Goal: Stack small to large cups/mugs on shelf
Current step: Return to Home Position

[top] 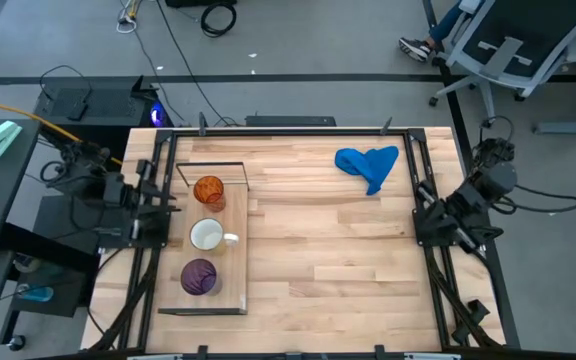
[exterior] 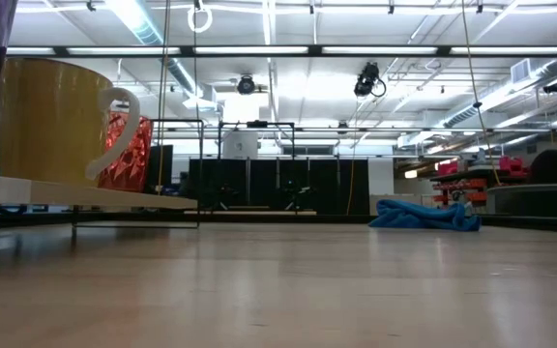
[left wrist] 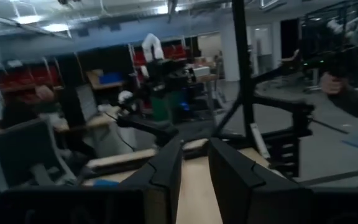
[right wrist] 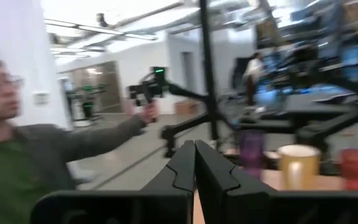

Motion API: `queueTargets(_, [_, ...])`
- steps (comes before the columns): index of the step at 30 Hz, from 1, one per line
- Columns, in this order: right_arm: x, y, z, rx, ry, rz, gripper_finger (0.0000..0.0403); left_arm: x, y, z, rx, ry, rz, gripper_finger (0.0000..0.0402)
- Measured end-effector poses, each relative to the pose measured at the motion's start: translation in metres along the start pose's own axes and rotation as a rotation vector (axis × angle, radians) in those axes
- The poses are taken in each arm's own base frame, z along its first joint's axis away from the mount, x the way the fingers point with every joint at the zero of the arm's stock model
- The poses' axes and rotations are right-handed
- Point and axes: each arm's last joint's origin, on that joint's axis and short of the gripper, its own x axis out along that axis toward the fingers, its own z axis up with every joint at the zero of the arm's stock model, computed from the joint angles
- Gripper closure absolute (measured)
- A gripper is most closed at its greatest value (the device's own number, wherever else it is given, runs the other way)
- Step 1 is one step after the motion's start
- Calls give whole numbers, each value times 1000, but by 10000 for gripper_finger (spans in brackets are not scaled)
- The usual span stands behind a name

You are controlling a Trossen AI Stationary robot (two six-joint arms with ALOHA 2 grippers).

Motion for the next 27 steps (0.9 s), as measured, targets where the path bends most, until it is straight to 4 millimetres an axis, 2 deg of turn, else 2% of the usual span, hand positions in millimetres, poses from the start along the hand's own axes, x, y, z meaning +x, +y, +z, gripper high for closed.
queueTargets(4, [-1,-5,2,-13,-19,-70,386,0,-1,2,5,-30,-57,314])
queueTargets(8, [4,-5,6,-20,-51,-30,386,5,-8,3,-20,-45,-148,313])
queueTargets(15, [30,-10,12,-18,-2,-49,386,35,-26,7,66,-14,-160,313])
queueTargets(20, [50,-17,38,-42,44,-1,386,49,-24,18,61,-15,-165,319])
queueTargets(27, [60,-42,74,-78,95,-124,386,78,-11,41,131,25,-147,312])
